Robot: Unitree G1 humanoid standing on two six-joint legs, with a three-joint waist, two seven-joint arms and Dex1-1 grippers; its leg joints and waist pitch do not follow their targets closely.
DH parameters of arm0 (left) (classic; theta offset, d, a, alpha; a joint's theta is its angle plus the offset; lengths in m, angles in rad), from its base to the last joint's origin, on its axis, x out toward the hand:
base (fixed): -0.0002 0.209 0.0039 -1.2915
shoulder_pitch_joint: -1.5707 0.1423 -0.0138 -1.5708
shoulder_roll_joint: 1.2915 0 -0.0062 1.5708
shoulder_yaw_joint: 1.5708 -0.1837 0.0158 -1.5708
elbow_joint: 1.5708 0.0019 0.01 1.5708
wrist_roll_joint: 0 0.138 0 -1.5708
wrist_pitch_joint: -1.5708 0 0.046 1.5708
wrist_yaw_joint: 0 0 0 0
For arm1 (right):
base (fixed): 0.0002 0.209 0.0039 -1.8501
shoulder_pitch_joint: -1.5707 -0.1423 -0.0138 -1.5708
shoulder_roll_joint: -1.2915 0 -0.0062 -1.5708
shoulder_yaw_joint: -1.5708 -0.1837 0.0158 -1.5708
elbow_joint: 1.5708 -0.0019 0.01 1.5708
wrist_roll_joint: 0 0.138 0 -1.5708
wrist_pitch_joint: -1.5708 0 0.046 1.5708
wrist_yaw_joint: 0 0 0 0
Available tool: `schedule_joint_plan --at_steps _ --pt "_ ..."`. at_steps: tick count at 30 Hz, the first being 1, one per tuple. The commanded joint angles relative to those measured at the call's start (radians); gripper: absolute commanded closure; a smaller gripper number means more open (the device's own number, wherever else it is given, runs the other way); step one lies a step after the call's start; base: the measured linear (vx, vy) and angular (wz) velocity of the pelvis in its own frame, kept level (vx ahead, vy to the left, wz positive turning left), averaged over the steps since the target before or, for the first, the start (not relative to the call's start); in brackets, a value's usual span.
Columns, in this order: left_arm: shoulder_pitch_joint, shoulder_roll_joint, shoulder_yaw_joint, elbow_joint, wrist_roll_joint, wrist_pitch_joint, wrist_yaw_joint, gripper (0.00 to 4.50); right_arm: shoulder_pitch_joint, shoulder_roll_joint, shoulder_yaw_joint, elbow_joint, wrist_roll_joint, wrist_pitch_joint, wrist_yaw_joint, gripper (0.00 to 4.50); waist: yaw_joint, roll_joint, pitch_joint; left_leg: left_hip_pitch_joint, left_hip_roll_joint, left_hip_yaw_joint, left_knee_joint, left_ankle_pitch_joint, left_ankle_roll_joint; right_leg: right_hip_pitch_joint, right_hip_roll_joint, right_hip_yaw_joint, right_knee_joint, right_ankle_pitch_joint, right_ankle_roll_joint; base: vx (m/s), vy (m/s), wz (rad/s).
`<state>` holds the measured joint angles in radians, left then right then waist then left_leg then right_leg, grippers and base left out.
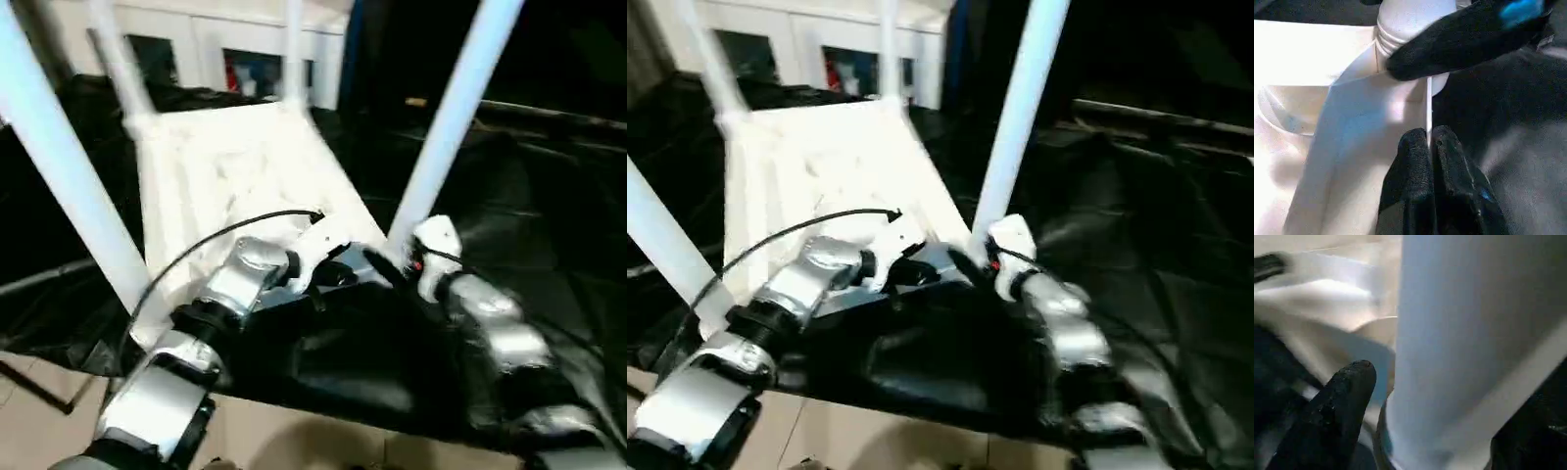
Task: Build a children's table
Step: Rotate leg to tighten
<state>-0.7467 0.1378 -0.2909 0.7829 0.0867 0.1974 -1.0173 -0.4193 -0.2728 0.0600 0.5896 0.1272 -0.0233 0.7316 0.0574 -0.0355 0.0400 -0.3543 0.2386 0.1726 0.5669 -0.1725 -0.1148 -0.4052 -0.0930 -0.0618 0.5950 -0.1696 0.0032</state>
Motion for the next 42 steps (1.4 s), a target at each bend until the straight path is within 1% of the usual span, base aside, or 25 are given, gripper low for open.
schedule_joint_plan --at_steps 1,2,3,4,5,6,7,8,10,15,16,18,22,23,27,28,29,31,33,35,36,38,39,41,42 --pt "0.013 -0.020 -0.017 -0.040 -0.057 -0.054 -0.091 4.50 0.011 -0.015 0.044 -0.057 0.029 0.006 0.131 0.93 -0.001 -0.013 -0.060 -0.005 -0.014 0.020 -0.054 -0.205 0.103 0.051 -0.025 0.027 -0.066 -0.177 -0.220 0.000 0.000 0.00" --pt "0.019 -0.006 -0.021 -0.052 -0.064 -0.058 -0.129 4.50 0.025 -0.041 0.055 -0.083 0.037 0.003 0.186 0.93 0.003 -0.012 -0.060 -0.004 -0.013 0.020 -0.053 -0.195 0.107 0.052 -0.025 0.027 -0.064 -0.158 -0.226 0.000 0.000 0.00" --pt "0.031 0.033 -0.035 -0.079 -0.071 -0.049 -0.216 4.50 0.052 -0.097 0.074 -0.126 0.058 0.008 0.286 0.93 0.006 -0.011 -0.060 -0.001 -0.012 0.021 -0.052 -0.189 0.113 0.050 -0.025 0.028 -0.062 -0.138 -0.236 0.000 0.000 0.00" --pt "0.031 0.033 -0.035 -0.079 -0.071 -0.049 -0.216 4.50 0.052 -0.097 0.074 -0.126 0.058 0.008 0.286 0.93 0.008 -0.012 -0.060 -0.002 -0.012 0.020 -0.052 -0.186 0.115 0.054 -0.025 0.028 -0.059 -0.131 -0.239 0.000 0.000 0.00" --pt "0.042 0.080 -0.052 -0.108 -0.082 -0.025 -0.312 4.50 0.066 -0.136 0.081 -0.150 0.083 0.022 0.361 0.93 0.009 -0.011 -0.059 -0.004 -0.011 0.020 -0.053 -0.186 0.121 0.054 -0.025 0.028 -0.058 -0.127 -0.244 0.000 0.000 0.00" --pt "0.042 0.080 -0.052 -0.108 -0.082 -0.025 -0.312 4.50 0.066 -0.136 0.081 -0.150 0.083 0.022 0.361 0.93 0.008 -0.009 -0.059 -0.004 -0.011 0.020 -0.054 -0.193 0.122 0.054 -0.026 0.028 -0.058 -0.132 -0.245 0.000 0.000 0.00" --pt "0.046 0.097 -0.057 -0.122 -0.090 -0.008 -0.346 4.50 0.066 -0.142 0.080 -0.152 0.089 0.025 0.375 0.93 0.006 -0.008 -0.058 -0.002 -0.010 0.021 -0.055 -0.209 0.114 0.049 -0.026 0.028 -0.060 -0.155 -0.246 0.000 0.000 0.00" --pt "0.049 0.112 -0.061 -0.133 -0.094 0.006 -0.373 4.50 0.067 -0.147 0.080 -0.155 0.096 0.029 0.391 0.93 0.005 -0.010 -0.058 -0.003 -0.010 0.020 -0.056 -0.218 0.102 0.050 -0.027 0.028 -0.061 -0.175 -0.245 0.000 0.000 0.00" --pt "0.053 0.133 -0.066 -0.145 -0.099 0.021 -0.408 4.50 0.069 -0.156 0.083 -0.163 0.102 0.037 0.417 0.93 0.006 -0.009 -0.058 0.000 -0.008 0.021 -0.056 -0.221 0.091 0.049 -0.027 0.029 -0.060 -0.173 -0.248 0.000 0.000 0.00" --pt "0.058 0.161 -0.062 -0.154 -0.102 0.027 -0.448 4.50 0.056 -0.152 0.087 -0.126 0.094 0.027 0.446 0.93 0.003 -0.009 -0.058 -0.003 -0.011 0.020 -0.056 -0.208 0.082 0.051 -0.028 0.029 -0.059 -0.166 -0.244 0.000 0.000 0.00" --pt "0.061 0.165 -0.059 -0.158 -0.104 0.030 -0.450 4.50 0.052 -0.150 0.089 -0.113 0.095 0.024 0.455 0.93 0.003 -0.014 -0.059 -0.004 -0.011 0.020 -0.055 -0.202 0.083 0.053 -0.028 0.028 -0.056 -0.162 -0.244 0.000 0.000 0.00" --pt "0.064 0.172 -0.055 -0.167 -0.109 0.032 -0.454 4.50 0.050 -0.150 0.096 -0.105 0.099 0.025 0.472 1.26 0.002 -0.012 -0.059 -0.005 -0.011 0.020 -0.054 -0.185 0.087 0.053 -0.027 0.028 -0.054 -0.139 -0.252 0.000 0.000 0.00" --pt "0.068 0.170 -0.048 -0.174 -0.111 0.034 -0.438 4.50 0.055 -0.146 0.102 -0.104 0.097 0.025 0.481 1.45 0.002 -0.013 -0.060 -0.004 -0.011 0.020 -0.052 -0.173 0.094 0.054 -0.028 0.028 -0.051 -0.118 -0.257 0.000 0.000 0.00" --pt "0.069 0.169 -0.047 -0.175 -0.111 0.034 -0.433 4.50 0.055 -0.145 0.102 -0.104 0.097 0.025 0.481 1.67 0.002 -0.014 -0.060 -0.004 -0.011 0.021 -0.052 -0.174 0.094 0.054 -0.028 0.028 -0.052 -0.122 -0.257 0.000 0.000 0.00" --pt "0.060 0.139 -0.020 -0.149 -0.107 0.010 -0.350 4.50 0.064 -0.126 0.091 -0.093 0.086 0.036 0.414 1.78 0.002 -0.014 -0.059 -0.002 -0.012 0.022 -0.052 -0.179 0.087 0.053 -0.027 0.029 -0.054 -0.138 -0.252 0.000 0.000 0.00" --pt "0.052 0.116 -0.002 -0.130 -0.106 -0.001 -0.292 4.50 0.064 -0.100 0.071 -0.071 0.075 0.044 0.338 1.78 0.002 -0.012 -0.058 -0.004 -0.012 0.020 -0.053 -0.184 0.080 0.054 -0.028 0.029 -0.054 -0.152 -0.247 0.000 0.000 0.00" --pt "0.049 0.107 0.004 -0.122 -0.107 -0.002 -0.271 4.50 0.063 -0.087 0.060 -0.061 0.075 0.051 0.305 1.78 0.000 -0.014 -0.056 -0.004 -0.013 0.021 -0.054 -0.199 0.069 0.052 -0.028 0.029 -0.059 -0.185 -0.237 0.000 0.000 0.00" --pt "0.039 0.079 0.015 -0.099 -0.102 -0.010 -0.211 4.50 0.059 -0.052 0.031 -0.040 0.076 0.058 0.217 1.78 -0.006 -0.009 -0.056 -0.005 -0.015 0.019 -0.056 -0.214 0.054 0.054 -0.028 0.028 -0.064 -0.230 -0.217 0.000 0.000 0.00" --pt "0.035 0.065 0.019 -0.088 -0.097 -0.014 -0.180 4.50 0.059 -0.037 0.019 -0.034 0.077 0.057 0.182 1.79 -0.010 -0.014 -0.057 -0.006 -0.017 0.019 -0.055 -0.229 0.047 0.052 -0.028 0.027 -0.069 -0.277 -0.195 0.000 0.000 0.00" --pt "0.026 0.035 0.022 -0.064 -0.087 -0.024 -0.126 4.50 0.053 -0.001 -0.004 -0.015 0.079 0.065 0.102 1.80 -0.013 -0.013 -0.056 -0.005 -0.017 0.019 -0.055 -0.227 0.048 0.049 -0.027 0.027 -0.072 -0.284 -0.191 0.000 0.000 0.00" --pt "0.016 0.003 0.022 -0.041 -0.075 -0.023 -0.065 4.50 0.047 0.040 -0.021 -0.010 0.082 0.090 0.016 1.80 -0.013 -0.003 -0.056 -0.006 -0.018 0.018 -0.055 -0.227 0.045 0.049 -0.028 0.028 -0.071 -0.283 -0.191 0.000 0.000 0.00" --pt "-0.001 -0.050 0.026 -0.007 -0.060 -0.014 0.034 4.50 0.023 0.103 -0.051 0.014 0.081 0.115 -0.128 1.80 -0.019 -0.004 -0.058 -0.006 -0.019 0.018 -0.054 -0.211 0.041 0.050 -0.024 0.028 -0.070 -0.252 -0.194 0.000 0.000 0.00" --pt "-0.002 -0.052 0.026 -0.006 -0.060 -0.013 0.038 4.50 0.021 0.106 -0.052 0.016 0.081 0.116 -0.134 1.80 -0.022 -0.004 -0.057 -0.008 -0.021 0.019 -0.055 -0.211 0.039 0.049 -0.023 0.028 -0.070 -0.255 -0.194 0.000 0.000 0.00" --pt "-0.014 -0.112 0.029 0.022 -0.045 -0.005 0.139 4.50 -0.012 0.162 -0.076 0.056 0.070 0.134 -0.268 1.80 -0.024 0.003 -0.060 -0.006 -0.021 0.017 -0.055 -0.214 0.031 0.050 -0.023 0.027 -0.070 -0.254 -0.194 0.000 0.000 0.00" --pt "-0.017 -0.138 0.029 0.031 -0.040 -0.005 0.173 4.50 -0.024 0.181 -0.072 0.067 0.053 0.131 -0.308 1.80 -0.025 0.001 -0.060 -0.005 -0.021 0.017 -0.055 -0.221 0.026 0.050 -0.023 0.027 -0.072 -0.259 -0.190 0.000 0.000 0.00"
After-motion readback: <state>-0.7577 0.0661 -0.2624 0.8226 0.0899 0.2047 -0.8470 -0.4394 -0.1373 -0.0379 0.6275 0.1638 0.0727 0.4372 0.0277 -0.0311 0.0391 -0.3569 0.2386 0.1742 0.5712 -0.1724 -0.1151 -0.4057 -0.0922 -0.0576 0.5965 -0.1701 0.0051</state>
